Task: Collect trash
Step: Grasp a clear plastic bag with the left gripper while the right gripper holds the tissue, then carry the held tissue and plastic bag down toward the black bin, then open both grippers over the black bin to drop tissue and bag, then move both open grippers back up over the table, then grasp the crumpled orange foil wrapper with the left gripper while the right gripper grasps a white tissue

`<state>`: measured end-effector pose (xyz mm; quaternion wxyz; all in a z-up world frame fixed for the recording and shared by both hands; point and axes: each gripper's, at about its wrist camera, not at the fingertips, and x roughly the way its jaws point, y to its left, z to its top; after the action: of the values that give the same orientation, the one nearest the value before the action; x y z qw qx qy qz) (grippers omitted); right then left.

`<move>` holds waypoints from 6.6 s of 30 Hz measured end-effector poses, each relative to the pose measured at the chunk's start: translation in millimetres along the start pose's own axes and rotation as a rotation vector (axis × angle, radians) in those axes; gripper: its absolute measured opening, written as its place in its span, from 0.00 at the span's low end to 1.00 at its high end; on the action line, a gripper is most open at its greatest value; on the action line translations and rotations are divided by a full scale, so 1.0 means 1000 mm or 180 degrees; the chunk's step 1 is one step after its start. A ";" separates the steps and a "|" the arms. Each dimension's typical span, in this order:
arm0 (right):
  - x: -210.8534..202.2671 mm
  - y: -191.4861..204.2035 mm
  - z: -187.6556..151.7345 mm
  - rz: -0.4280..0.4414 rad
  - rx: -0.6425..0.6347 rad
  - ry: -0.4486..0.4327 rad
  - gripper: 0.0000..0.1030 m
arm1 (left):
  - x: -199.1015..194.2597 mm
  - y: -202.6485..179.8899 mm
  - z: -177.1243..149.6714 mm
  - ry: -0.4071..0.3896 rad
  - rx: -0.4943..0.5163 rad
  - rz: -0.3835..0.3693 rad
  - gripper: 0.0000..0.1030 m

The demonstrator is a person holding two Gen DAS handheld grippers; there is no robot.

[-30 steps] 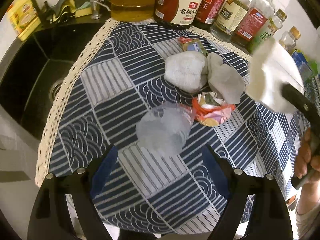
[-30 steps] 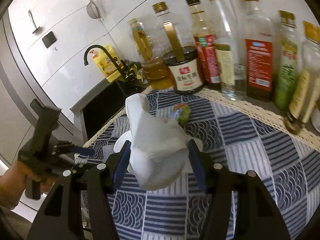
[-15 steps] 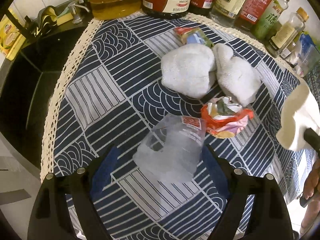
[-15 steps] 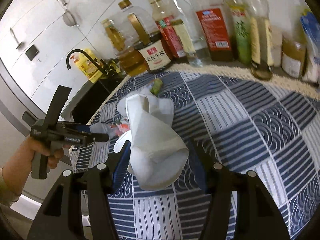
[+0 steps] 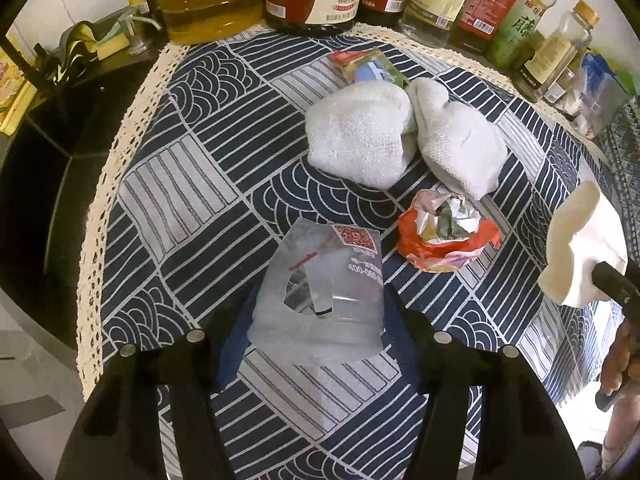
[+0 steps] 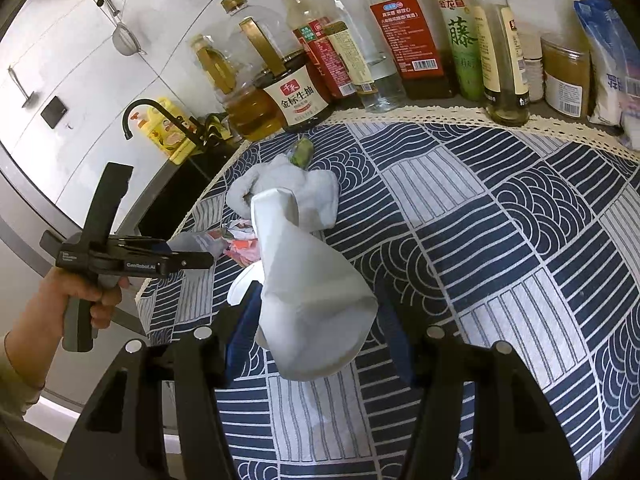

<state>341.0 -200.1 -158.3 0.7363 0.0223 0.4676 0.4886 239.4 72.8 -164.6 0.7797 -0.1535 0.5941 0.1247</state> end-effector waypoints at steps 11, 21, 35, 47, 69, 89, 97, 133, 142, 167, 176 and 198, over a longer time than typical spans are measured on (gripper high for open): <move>-0.008 0.029 -0.013 -0.0262 0.0072 -0.0113 0.56 | -0.032 0.005 -0.021 -0.0174 0.0179 -0.0192 0.58; -0.022 0.072 -0.038 -0.0500 0.0208 -0.0273 0.56 | -0.064 0.011 -0.051 -0.0337 0.0439 -0.0433 0.58; -0.025 0.142 -0.097 -0.0702 0.0406 -0.0317 0.56 | -0.079 0.027 -0.115 -0.0322 0.0752 -0.0812 0.58; 0.005 0.206 -0.144 -0.0644 0.0439 -0.0110 0.56 | -0.077 0.052 -0.175 -0.0170 0.0854 -0.0967 0.58; 0.082 0.213 -0.215 -0.0632 0.0598 0.0558 0.56 | -0.001 0.089 -0.237 0.0495 0.0565 -0.0918 0.58; 0.159 0.167 -0.284 -0.0628 0.1107 0.1188 0.56 | 0.092 0.114 -0.271 0.1055 0.0212 -0.0741 0.58; 0.180 0.156 -0.291 -0.0684 0.1223 0.1230 0.56 | 0.114 0.118 -0.275 0.1144 0.0108 -0.0694 0.58; 0.127 0.177 -0.251 -0.0707 0.1268 0.0822 0.74 | 0.052 0.115 -0.256 0.0764 0.0124 -0.0731 0.75; 0.089 0.215 -0.224 -0.0808 0.0964 0.0493 0.74 | 0.005 0.113 -0.243 0.0467 0.0240 -0.0834 0.75; -0.034 0.194 -0.105 -0.0893 0.0734 -0.0539 0.86 | -0.106 0.045 -0.135 -0.0515 0.0657 -0.1038 0.75; -0.046 0.129 -0.059 -0.0781 0.0574 -0.0522 0.88 | -0.087 -0.015 -0.073 -0.0550 0.0663 -0.0839 0.75; -0.014 0.006 0.001 -0.0369 0.0440 -0.0117 0.88 | 0.017 -0.075 0.024 -0.0138 0.0329 -0.0266 0.66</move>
<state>336.8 -207.1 -145.4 0.7684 0.0549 0.4872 0.4113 293.3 13.5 -167.9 0.8038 -0.1350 0.5757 0.0644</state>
